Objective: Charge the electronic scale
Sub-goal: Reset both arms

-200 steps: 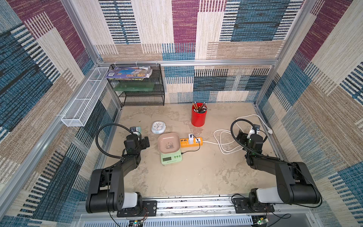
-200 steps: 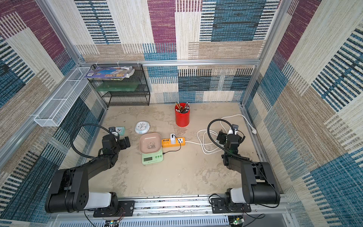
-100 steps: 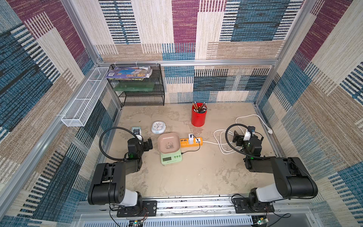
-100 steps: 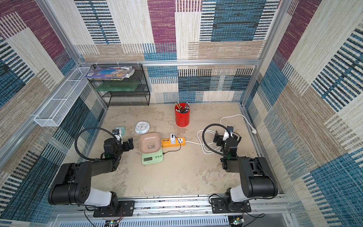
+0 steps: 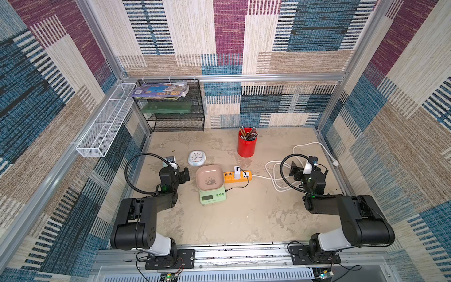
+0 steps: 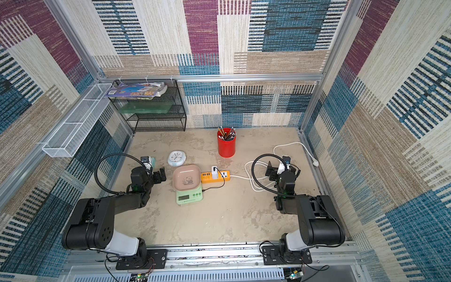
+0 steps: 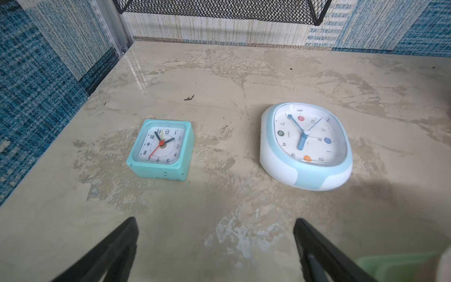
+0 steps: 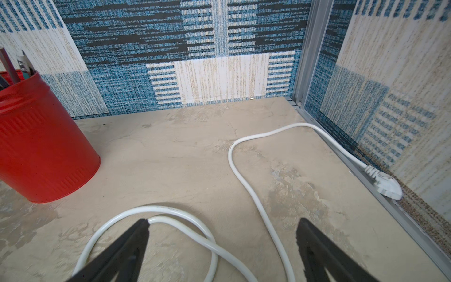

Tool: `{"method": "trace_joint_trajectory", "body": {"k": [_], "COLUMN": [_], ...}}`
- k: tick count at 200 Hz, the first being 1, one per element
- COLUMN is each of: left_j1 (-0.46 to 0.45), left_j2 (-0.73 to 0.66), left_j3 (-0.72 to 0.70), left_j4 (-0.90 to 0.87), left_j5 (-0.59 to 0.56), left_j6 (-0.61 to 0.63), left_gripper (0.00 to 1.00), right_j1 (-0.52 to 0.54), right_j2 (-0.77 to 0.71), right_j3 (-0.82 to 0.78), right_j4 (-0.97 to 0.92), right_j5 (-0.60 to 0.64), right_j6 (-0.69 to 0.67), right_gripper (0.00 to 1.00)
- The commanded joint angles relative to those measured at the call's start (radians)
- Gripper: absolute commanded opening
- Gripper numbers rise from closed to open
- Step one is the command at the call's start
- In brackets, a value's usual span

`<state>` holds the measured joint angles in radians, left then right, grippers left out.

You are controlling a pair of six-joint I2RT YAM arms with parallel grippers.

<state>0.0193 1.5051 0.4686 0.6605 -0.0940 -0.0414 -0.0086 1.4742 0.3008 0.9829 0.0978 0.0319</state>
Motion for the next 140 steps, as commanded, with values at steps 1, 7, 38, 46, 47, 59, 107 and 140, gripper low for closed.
{"method": "trace_joint_trajectory", "body": {"k": [1, 7, 38, 46, 47, 59, 107, 140], "left_j1": [0.001, 0.001, 0.001, 0.001, 0.001, 0.001, 0.002, 0.002], "left_j2": [0.003, 0.003, 0.005, 0.007, 0.007, 0.006, -0.005, -0.051], "left_j3": [0.007, 0.007, 0.009, 0.011, 0.01, 0.009, -0.01, -0.145], "left_j4": [-0.002, -0.003, -0.005, -0.006, -0.006, -0.006, 0.015, 0.213], "left_j5": [-0.012, -0.011, -0.011, -0.01, -0.009, -0.009, 0.004, 0.027], "left_j6": [0.006, 0.006, 0.006, 0.006, 0.006, 0.006, 0.012, 0.023], "left_gripper": [0.99, 0.99, 0.99, 0.99, 0.99, 0.99, 0.99, 0.99], "right_j1": [0.001, 0.001, 0.001, 0.0, 0.001, 0.001, 0.001, 0.008], "right_j2": [0.0, 0.0, 0.0, 0.0, 0.0, 0.0, 0.0, -0.058], "right_j3": [-0.001, 0.0, 0.001, -0.001, -0.001, 0.0, -0.001, -0.141], "right_j4": [0.043, 0.043, 0.043, 0.043, 0.043, 0.042, 0.043, 0.246], "right_j5": [-0.005, -0.006, -0.005, -0.005, -0.005, -0.006, -0.005, -0.046], "right_j6": [-0.008, -0.009, -0.009, -0.008, -0.008, -0.009, -0.008, -0.029], "right_gripper": [0.95, 0.95, 0.95, 0.95, 0.95, 0.95, 0.95, 0.95]}}
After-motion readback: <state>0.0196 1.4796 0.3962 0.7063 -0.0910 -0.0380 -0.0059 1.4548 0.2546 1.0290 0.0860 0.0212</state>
